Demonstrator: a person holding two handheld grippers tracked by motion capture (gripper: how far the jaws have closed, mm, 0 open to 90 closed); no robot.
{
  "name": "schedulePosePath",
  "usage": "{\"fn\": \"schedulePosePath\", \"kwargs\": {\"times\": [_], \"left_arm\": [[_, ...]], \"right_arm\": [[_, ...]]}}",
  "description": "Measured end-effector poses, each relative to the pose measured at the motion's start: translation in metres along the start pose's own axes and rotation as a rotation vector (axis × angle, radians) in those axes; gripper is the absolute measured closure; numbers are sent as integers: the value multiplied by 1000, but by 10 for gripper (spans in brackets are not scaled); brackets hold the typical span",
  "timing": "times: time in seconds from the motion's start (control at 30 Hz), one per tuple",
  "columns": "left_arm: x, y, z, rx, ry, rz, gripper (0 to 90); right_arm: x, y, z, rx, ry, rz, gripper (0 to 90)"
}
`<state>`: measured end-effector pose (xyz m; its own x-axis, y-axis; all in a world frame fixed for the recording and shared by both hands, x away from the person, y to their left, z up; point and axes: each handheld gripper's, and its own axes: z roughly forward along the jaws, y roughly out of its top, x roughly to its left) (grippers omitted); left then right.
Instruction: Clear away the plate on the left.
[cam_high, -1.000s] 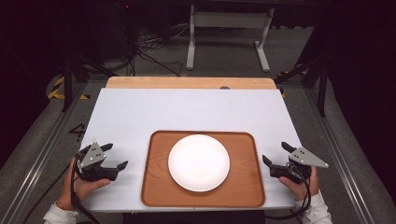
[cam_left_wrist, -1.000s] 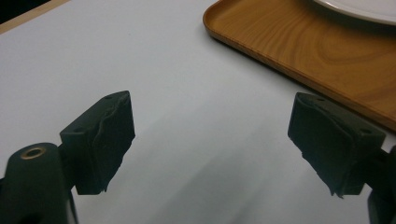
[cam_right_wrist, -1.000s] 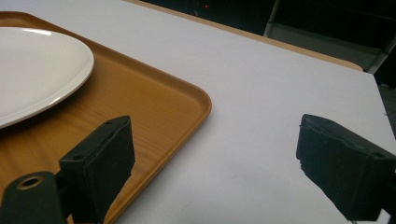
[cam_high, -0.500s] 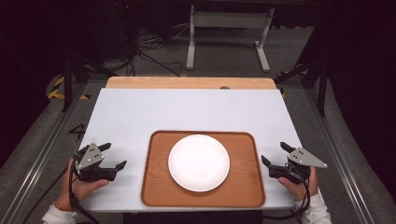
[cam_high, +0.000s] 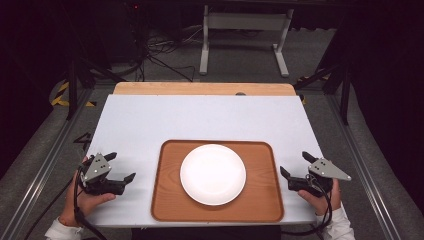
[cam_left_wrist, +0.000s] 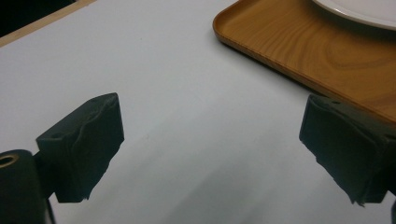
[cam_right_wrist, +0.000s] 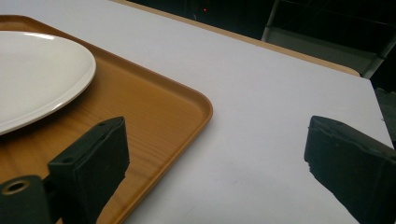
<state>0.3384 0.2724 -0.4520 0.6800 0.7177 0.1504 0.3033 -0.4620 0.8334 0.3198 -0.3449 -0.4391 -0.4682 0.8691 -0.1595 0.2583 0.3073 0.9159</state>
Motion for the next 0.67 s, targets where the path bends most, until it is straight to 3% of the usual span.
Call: {"fn": "schedulePosePath", "kwargs": {"times": [0.67], "left_arm": [[0, 2, 2, 10, 14, 0, 65]], "right_arm": [[-3, -2, 1, -6, 8, 12, 69]]}}
